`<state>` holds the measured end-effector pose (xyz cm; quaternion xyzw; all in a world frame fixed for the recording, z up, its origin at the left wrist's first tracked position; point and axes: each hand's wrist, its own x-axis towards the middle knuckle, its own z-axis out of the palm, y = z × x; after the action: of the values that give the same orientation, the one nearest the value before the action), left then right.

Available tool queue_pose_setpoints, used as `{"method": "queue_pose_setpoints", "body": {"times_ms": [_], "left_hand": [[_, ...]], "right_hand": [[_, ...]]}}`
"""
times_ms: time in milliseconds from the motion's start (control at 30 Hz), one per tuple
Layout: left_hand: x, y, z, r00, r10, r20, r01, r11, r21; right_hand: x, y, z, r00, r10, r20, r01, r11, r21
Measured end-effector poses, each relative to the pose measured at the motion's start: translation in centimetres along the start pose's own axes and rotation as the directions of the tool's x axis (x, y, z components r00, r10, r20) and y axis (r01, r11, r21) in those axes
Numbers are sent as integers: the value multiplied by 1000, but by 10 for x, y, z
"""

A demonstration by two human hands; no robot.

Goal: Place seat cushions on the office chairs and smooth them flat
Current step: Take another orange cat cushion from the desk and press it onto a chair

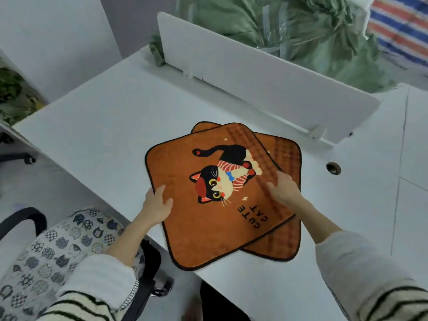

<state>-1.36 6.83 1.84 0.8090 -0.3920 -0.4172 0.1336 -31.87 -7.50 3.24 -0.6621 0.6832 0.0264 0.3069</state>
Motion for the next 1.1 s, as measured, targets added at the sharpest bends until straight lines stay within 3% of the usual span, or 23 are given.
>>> {"method": "queue_pose_setpoints", "body": {"times_ms": [100, 167, 333, 567, 767, 867, 967, 1100], "left_hand": [[28, 0, 3, 979, -198, -52, 192, 976, -100], [41, 2, 6, 958, -269, -102, 245, 949, -197], [51, 20, 8, 872, -403, -279, 318, 898, -303], [29, 42, -8, 903, -121, -413, -2, 959, -285], [-15, 77, -24, 851, 174, -496, -324, 917, -233], [-44, 86, -29, 814, 272, -513, -438, 867, -236], [-75, 99, -31, 778, 375, -504, -538, 811, -228], [-128, 126, -18, 726, 517, -454, -645, 740, -189]], "right_hand": [[43, 8, 0, 993, 113, 24, -112, 993, -42], [61, 12, 1, 985, 165, 41, -161, 983, -93], [81, 4, 1, 993, 101, -54, -109, 981, -164], [60, -12, -15, 988, -28, -154, 47, 992, 121], [-18, -42, -49, 944, -64, -324, 175, 929, 326], [-76, -37, -64, 927, 68, -370, 149, 837, 527], [-131, -16, -74, 920, 273, -281, 45, 639, 768], [-216, 30, -79, 874, 441, -205, -36, 479, 877]]}}
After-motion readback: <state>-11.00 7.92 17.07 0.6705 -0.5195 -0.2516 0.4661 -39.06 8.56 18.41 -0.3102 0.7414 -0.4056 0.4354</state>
